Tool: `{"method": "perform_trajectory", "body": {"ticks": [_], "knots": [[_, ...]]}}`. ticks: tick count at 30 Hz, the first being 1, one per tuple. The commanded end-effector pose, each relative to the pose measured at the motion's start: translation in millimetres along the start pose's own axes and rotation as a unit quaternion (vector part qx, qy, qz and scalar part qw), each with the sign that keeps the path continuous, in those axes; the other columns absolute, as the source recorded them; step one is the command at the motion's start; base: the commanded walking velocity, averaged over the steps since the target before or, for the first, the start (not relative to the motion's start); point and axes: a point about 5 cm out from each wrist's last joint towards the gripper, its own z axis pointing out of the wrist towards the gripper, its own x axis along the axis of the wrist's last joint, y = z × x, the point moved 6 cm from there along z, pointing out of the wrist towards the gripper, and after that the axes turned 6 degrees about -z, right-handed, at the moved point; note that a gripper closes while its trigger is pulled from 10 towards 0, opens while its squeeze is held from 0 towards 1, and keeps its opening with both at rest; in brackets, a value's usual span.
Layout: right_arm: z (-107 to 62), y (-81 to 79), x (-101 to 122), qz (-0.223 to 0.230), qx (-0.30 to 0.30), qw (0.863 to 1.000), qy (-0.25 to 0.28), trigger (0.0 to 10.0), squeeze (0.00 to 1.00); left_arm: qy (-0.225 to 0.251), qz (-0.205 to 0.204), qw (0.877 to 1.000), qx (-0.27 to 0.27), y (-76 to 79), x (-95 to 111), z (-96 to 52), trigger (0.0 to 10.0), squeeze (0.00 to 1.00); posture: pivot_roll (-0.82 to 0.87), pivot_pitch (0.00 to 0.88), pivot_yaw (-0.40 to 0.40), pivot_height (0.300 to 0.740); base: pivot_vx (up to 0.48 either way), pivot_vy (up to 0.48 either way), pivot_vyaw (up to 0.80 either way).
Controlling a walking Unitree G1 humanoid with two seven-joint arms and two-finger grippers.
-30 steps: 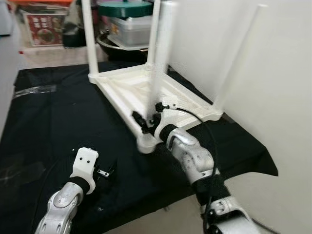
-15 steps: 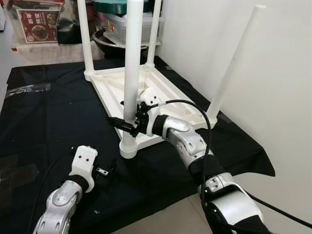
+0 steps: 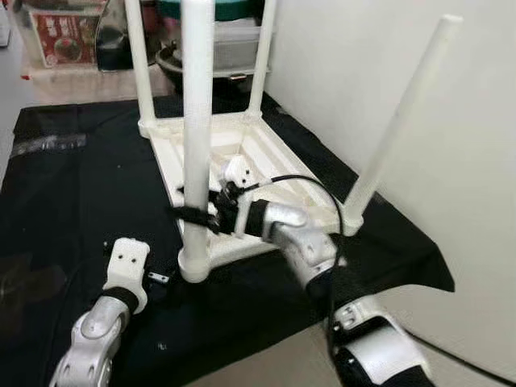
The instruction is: Building children table
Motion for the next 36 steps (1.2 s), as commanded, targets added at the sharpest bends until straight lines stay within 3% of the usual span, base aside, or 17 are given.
{"method": "perform_trajectory", "body": {"ticks": [1, 2, 3, 5, 6, 12, 13, 14, 15, 18, 19, 22, 23, 32, 33, 35, 36], "knots": [[-44.4, 83.3, -44.8, 0.040, -0.243, 0.965, -0.085, 0.0, 0.00, -0.009, -0.007, 1.000, 0.002, 0.4, -7.5, -4.1, 10.0, 0.00, 0.19, 0.000, -0.130, 0.740, 0.000, 0.000, 0.00], [-44.4, 83.3, -44.8, 0.040, -0.243, 0.965, -0.085, 0.0, 0.00, -0.009, -0.007, 1.000, 0.002, 0.4, -7.5, -4.1, 10.0, 0.00, 0.19, 0.000, -0.130, 0.740, 0.000, 0.000, 0.00], [-63.5, 97.6, -48.1, 0.043, -0.306, 0.947, -0.092, 3.3, 0.00, -0.011, -0.010, 1.000, -0.006, 4.1, -8.2, -4.5, 10.0, 0.00, 0.18, 0.000, -0.115, 0.740, 0.000, 0.000, 0.00], [-63.5, 97.6, -48.1, 0.043, -0.306, 0.947, -0.092, 3.3, 0.00, -0.011, -0.010, 1.000, -0.006, 4.1, -8.2, -4.5, 10.0, 0.00, 0.18, 0.000, -0.115, 0.740, 0.000, 0.000, 0.00], [-73.3, 90.0, -23.7, 0.048, -0.325, 0.943, -0.048, 10.0, 0.00, -0.015, -0.008, 1.000, -0.024, 12.5, -9.3, -4.5, 10.0, 0.00, 0.17, 0.000, -0.098, 0.740, 0.000, 0.000, 0.00], [-62.9, 69.6, -4.4, 0.050, -0.271, 0.961, -0.011, 10.0, 0.00, -0.014, -0.006, 1.000, -0.026, 11.5, -7.4, -3.7, 10.0, 0.00, 0.17, 0.000, -0.100, 0.740, 0.000, 0.000, 0.00], [-53.5, 56.2, 6.9, 0.054, -0.217, 0.975, 0.015, 10.0, 1.00, -0.013, -0.004, 1.000, -0.023, 8.8, -6.4, -3.4, 10.0, 0.00, 0.17, 0.000, -0.106, 0.740, 0.000, 0.000, 0.00], [-53.5, 56.2, 6.9, 0.054, -0.217, 0.975, 0.015, 10.0, 1.00, -0.013, -0.004, 1.000, -0.023, 8.8, -6.4, -3.4, 10.0, 0.00, 0.17, 0.000, -0.106, 0.740, 0.000, 0.000, 0.00], [-35.6, 34.6, 34.8, 0.069, -0.098, 0.991, 0.066, 10.0, 0.64, -0.012, -0.004, 1.000, -0.018, 6.9, -6.1, -3.4, 10.0, 0.00, 0.18, 0.000, -0.112, 0.740, 0.000, 0.000, 0.00], [-35.6, 34.6, 34.8, 0.069, -0.098, 0.991, 0.066, 10.0, 0.64, -0.012, -0.004, 1.000, -0.018, 6.9, -6.1, -3.4, 10.0, 0.00, 0.18, 0.000, -0.112, 0.740, 0.000, 0.000, 0.00], [-28.7, 21.9, 50.7, 0.069, -0.020, 0.994, 0.086, 10.0, 0.00, -0.011, -0.007, 1.000, -0.019, 8.8, -6.6, -3.8, 10.0, 0.00, 0.18, 0.000, -0.109, 0.740, 0.000, 0.000, 0.00], [-28.7, 21.9, 50.7, 0.069, -0.020, 0.994, 0.086, 10.0, 0.00, -0.011, -0.007, 1.000, -0.019, 8.8, -6.6, -3.8, 10.0, 0.00, 0.18, 0.000, -0.109, 0.740, 0.000, 0.000, 0.00], [-22.1, -1.3, 62.6, 0.034, 0.134, 0.985, 0.101, 10.0, 0.00, -0.011, -0.007, 1.000, -0.022, 10.8, -6.7, -2.6, 10.0, 0.00, 0.20, 0.000, -0.117, 0.740, 0.000, 0.000, 0.00], [-19.3, -62.0, 11.1, -0.035, 0.370, 0.929, 0.009, 10.0, 0.00, -0.002, 0.000, 1.000, -0.019, 5.3, 1.2, 1.8, 10.0, 0.00, 0.23, 0.000, -0.142, 0.740, 0.000, 0.000, 0.00], [-19.2, -72.7, 5.3, -0.044, 0.393, 0.918, -0.004, 2.9, 0.00, -0.001, 0.001, 1.000, -0.018, 5.5, 1.1, 1.8, 10.0, 0.00, 0.23, 0.000, -0.143, 0.740, 0.000, 0.000, 0.00], [-15.9, -81.6, 7.2, -0.035, 0.404, 0.914, -0.007, 0.0, 0.00, -0.001, -0.001, 1.000, -0.018, 6.6, 0.5, 1.2, 10.0, 0.00, 0.24, 0.000, -0.149, 0.740, 0.000, 0.000, 0.00], [-12.3, -86.3, 10.9, -0.033, 0.404, 0.914, -0.006, 0.0, 0.00, -0.001, -0.003, 1.000, -0.018, 7.9, 0.3, 0.0, 10.0, 0.00, 0.24, 0.000, -0.153, 0.740, 0.000, 0.000, 0.00]]}}
